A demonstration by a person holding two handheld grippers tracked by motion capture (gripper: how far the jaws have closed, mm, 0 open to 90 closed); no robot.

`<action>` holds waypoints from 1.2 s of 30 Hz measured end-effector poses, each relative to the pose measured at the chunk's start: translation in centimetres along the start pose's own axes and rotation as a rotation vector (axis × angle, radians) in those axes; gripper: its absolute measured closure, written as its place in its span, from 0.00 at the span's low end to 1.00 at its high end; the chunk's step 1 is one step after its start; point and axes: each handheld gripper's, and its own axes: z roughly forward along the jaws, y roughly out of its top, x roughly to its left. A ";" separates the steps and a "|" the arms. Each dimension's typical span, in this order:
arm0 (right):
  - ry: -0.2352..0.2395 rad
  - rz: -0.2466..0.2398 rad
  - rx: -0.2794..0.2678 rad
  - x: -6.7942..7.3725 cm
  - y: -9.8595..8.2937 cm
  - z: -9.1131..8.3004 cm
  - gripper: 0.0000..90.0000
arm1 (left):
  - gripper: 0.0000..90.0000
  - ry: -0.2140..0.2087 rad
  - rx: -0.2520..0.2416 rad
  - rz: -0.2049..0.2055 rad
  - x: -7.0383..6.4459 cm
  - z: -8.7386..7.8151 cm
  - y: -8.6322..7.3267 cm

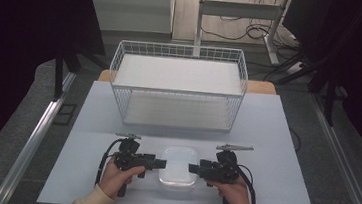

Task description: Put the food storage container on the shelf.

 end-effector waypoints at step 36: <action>0.131 0.128 -0.035 -0.3 -0.9 -1.9 0.84 | 0.80 -0.028 -0.066 0.000 -0.8 -0.9 -1.1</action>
